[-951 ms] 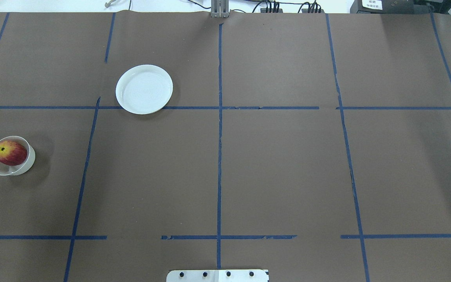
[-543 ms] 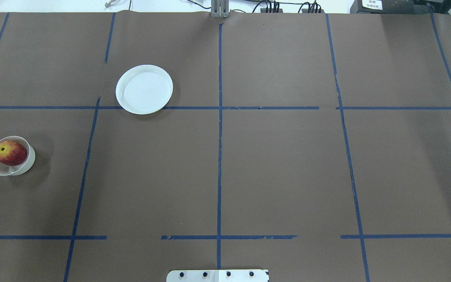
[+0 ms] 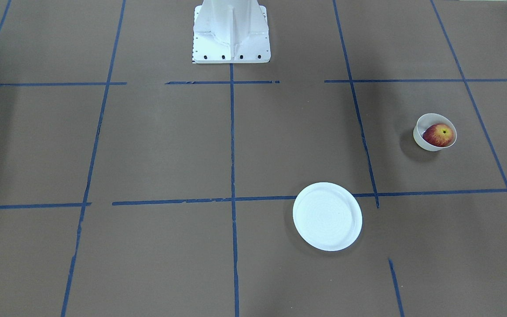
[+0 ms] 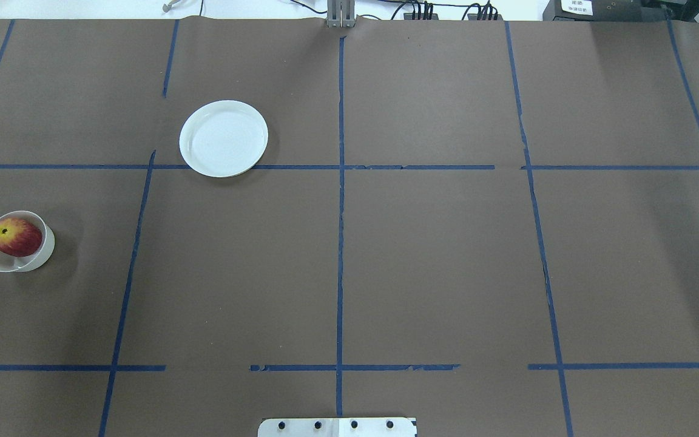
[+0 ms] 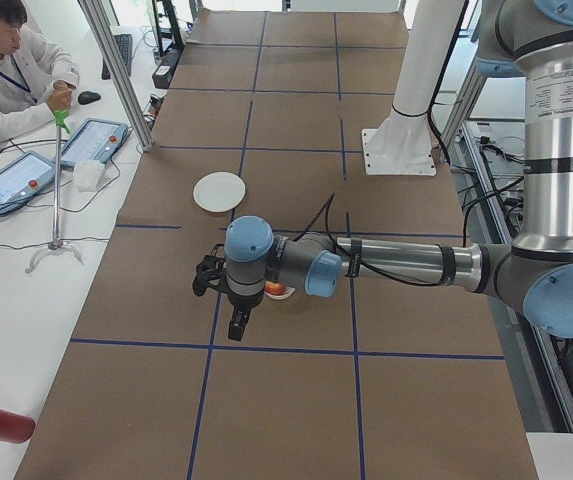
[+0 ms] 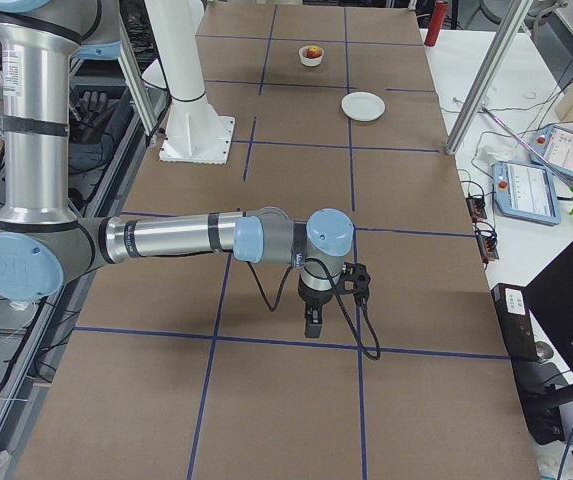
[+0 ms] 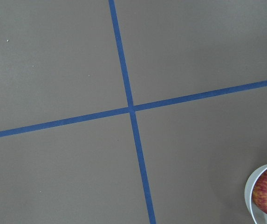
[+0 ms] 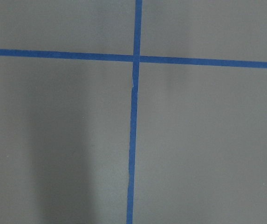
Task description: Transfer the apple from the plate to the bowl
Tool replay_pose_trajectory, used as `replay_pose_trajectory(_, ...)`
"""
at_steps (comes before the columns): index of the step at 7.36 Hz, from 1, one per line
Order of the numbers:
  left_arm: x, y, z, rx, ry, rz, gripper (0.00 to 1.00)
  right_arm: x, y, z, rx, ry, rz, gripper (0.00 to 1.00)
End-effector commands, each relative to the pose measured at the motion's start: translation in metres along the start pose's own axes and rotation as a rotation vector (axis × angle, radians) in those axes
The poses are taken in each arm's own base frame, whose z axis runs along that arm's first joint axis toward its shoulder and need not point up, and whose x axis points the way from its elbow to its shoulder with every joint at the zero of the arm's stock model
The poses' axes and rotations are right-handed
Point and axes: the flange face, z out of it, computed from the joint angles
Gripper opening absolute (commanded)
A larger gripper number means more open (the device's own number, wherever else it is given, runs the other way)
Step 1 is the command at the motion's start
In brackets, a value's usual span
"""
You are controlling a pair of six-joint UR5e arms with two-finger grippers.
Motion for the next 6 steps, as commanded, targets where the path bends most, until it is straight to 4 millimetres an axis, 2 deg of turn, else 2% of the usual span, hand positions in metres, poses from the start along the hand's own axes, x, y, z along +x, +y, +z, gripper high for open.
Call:
replay_pose_trajectory(1, -0.006, -0.001, 0.007, -0.012, 0.000, -0.010, 1.00, 0.000, 0.000, 0.000, 0.000, 0.000, 0.000, 1.00)
replay_pose_trajectory(4, -0.023, 0.001, 0.026, -0.002, 0.002, -0.003, 1.00, 0.000, 0.000, 0.000, 0.000, 0.000, 0.000, 1.00)
replay_pose_trajectory(6, -0.018, -0.002, 0.016, 0.028, 0.008, 0.008, 1.00, 0.000, 0.000, 0.000, 0.000, 0.000, -0.002, 1.00)
